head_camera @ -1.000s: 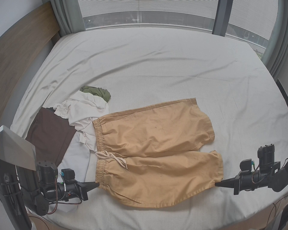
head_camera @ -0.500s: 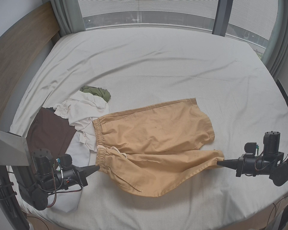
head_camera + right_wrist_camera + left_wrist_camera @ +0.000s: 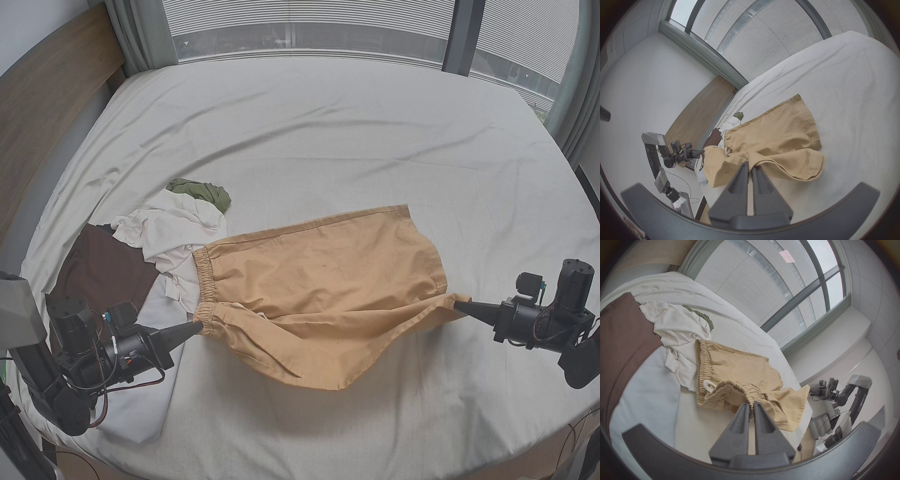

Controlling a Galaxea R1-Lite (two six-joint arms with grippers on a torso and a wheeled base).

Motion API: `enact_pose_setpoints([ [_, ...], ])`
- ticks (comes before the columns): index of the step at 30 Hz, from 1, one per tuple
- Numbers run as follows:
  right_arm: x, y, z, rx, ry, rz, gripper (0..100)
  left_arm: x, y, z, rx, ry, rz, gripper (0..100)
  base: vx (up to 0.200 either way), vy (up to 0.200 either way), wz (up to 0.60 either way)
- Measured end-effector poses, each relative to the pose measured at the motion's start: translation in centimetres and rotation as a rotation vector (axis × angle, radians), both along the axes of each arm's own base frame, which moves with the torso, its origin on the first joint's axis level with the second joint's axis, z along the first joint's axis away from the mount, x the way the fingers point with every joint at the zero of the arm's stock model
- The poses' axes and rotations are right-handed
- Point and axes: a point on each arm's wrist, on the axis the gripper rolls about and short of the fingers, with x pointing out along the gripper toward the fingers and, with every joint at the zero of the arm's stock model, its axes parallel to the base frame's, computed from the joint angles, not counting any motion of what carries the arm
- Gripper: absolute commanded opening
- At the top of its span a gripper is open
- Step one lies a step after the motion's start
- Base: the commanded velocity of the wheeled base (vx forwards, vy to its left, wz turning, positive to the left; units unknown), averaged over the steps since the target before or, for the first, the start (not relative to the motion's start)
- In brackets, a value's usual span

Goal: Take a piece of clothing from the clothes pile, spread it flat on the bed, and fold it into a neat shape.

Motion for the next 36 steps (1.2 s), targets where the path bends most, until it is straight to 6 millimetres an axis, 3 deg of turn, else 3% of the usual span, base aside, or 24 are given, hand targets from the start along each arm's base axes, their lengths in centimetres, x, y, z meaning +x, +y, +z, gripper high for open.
enact_pose_setpoints([
  [11, 1.5, 0.1, 0.8, 0.091, -0.129, -0.017, 0, 0.0, -0.5, 1.1, -0.063, 0.004, 0.002, 0, 0.0, 0.0, 0.0],
  [25, 3.4, 0.3, -0.1, 0.138, -0.094, -0.02, 0, 1.5, -0.3, 1.4, -0.067, -0.032, 0.06, 0, 0.0, 0.0, 0.0],
  [36, 4.6, 0.4, 1.9, 0.185, -0.152, -0.023, 0, 2.5, 0.4, 1.6, -0.07, -0.053, 0.098, 0, 0.0, 0.0, 0.0],
])
